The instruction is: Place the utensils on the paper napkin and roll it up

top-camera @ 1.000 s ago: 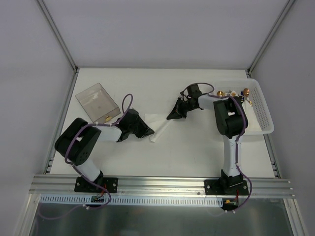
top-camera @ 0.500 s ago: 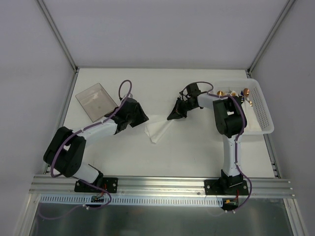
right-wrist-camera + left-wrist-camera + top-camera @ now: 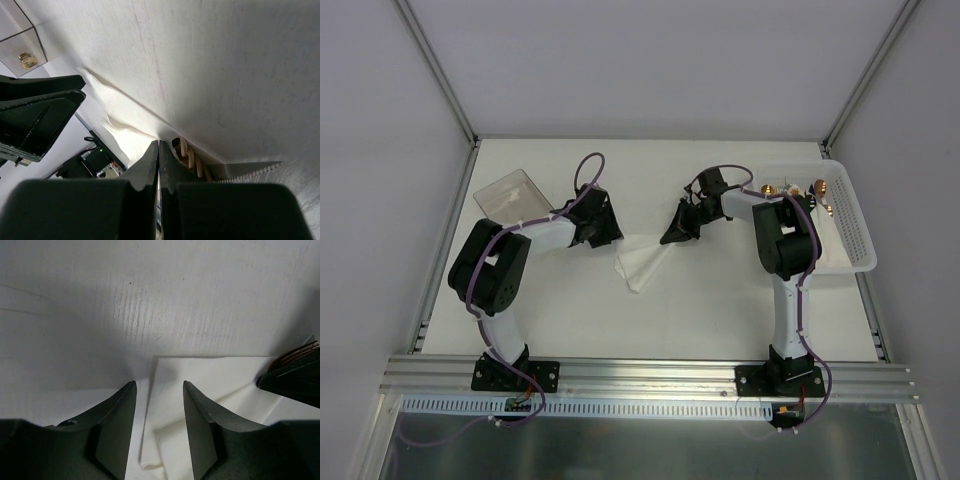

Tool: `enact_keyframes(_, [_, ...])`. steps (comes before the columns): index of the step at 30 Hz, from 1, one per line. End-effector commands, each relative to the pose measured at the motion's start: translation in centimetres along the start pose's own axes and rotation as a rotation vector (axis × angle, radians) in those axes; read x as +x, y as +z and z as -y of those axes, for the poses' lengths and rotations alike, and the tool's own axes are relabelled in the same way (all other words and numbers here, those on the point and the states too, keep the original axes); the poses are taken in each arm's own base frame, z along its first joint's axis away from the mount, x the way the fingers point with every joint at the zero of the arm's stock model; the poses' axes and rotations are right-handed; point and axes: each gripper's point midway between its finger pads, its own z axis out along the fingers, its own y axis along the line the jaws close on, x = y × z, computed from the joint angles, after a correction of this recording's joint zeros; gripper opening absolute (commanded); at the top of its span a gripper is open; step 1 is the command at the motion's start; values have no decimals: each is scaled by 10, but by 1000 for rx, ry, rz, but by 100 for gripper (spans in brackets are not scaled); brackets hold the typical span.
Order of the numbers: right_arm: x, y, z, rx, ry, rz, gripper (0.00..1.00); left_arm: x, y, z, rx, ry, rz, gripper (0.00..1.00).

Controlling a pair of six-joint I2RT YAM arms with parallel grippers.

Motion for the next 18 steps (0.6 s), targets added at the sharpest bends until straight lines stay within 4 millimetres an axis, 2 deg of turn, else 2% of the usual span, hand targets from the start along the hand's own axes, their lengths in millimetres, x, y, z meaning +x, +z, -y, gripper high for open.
enact_keyframes(1, [-2, 4, 13, 68, -15, 6, 0, 5, 7, 6, 28, 62, -43, 43])
enact_keyframes(3, [-2, 4, 14, 70, -14, 6, 0, 4, 10, 9, 36, 64, -48, 43])
enact_keyframes(7, [-1, 4, 14, 76, -14, 3, 0, 6, 15, 5, 20, 61, -57, 36])
enact_keyframes(10, [-1, 4, 16, 80, -14, 2, 0, 12, 16, 5, 28, 59, -76, 28])
enact_keyframes(15, [-2, 4, 15, 83, -17, 3, 0, 13, 13, 7, 45, 60, -85, 3])
enact_keyframes(18, [-2, 4, 15, 86, -19, 0, 0, 6, 4, 10, 51, 62, -51, 0])
